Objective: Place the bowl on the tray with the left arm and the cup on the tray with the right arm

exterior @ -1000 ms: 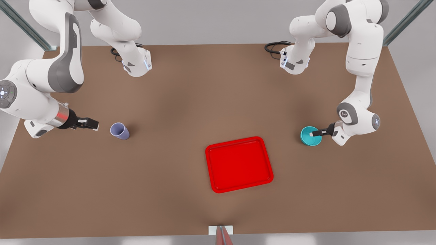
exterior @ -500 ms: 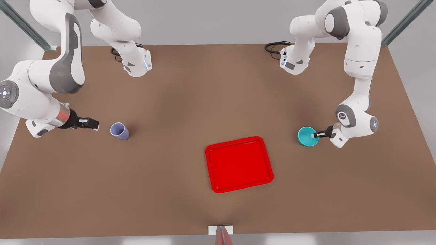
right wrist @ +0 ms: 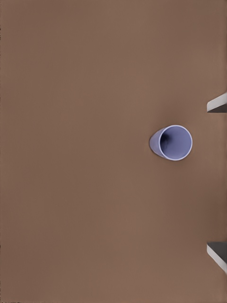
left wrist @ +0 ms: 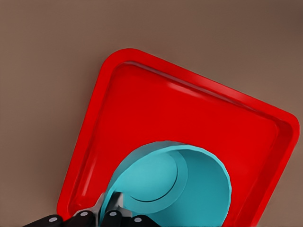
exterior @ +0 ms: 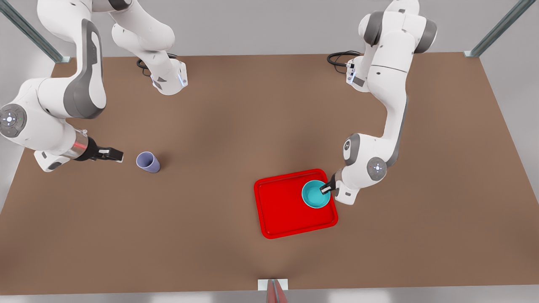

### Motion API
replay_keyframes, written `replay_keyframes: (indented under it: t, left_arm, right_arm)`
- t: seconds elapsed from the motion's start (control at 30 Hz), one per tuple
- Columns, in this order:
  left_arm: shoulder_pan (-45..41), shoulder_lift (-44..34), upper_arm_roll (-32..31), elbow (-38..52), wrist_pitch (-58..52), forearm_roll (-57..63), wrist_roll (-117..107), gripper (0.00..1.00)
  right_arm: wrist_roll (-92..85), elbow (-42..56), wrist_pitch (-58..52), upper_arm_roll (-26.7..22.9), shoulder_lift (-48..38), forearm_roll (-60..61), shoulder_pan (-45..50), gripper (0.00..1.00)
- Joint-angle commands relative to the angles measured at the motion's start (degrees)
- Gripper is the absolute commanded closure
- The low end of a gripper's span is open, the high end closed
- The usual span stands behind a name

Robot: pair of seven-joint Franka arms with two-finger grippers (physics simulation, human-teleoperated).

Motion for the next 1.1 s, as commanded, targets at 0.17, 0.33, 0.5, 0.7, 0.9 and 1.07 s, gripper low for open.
replay_keyframes:
  t: [0.17, 0.33, 0.5, 0.7, 0.9, 1.07]
  left_arm:
    - [0.1, 3.6, -0.5, -0.1, 2.2, -5.8, 0.7, 0.0]
    - [0.5, 2.6, 0.0, 0.1, 1.2, -4.6, 2.6, 0.0]
    - [6.5, -17.0, 11.3, 15.0, -42.0, 23.3, 41.7, 0.0]
    - [8.8, -24.9, 6.2, 13.9, -47.0, 27.8, 41.9, 0.0]
    - [8.8, -25.3, 6.4, 13.6, -46.3, 27.7, 42.4, 0.0]
    - [8.8, -25.4, 6.6, 13.4, -46.6, 27.7, 42.6, 0.0]
  right_arm:
    - [-0.2, -0.4, 0.0, 0.9, -0.4, 0.0, -0.9, 0.0]
    - [-0.2, -0.4, 0.4, 0.8, -0.4, 0.0, -0.7, 0.0]
    - [-0.4, -12.4, 5.9, 3.7, -2.7, -0.3, -0.7, 0.0]
    - [-0.4, -29.4, 19.4, 1.5, -4.0, -0.2, -1.8, 0.0]
    - [-0.3, -33.0, 24.0, 1.4, -2.7, -0.3, -1.7, 0.0]
    - [-0.3, -33.0, 25.3, 1.3, -0.5, -0.3, -2.1, 0.0]
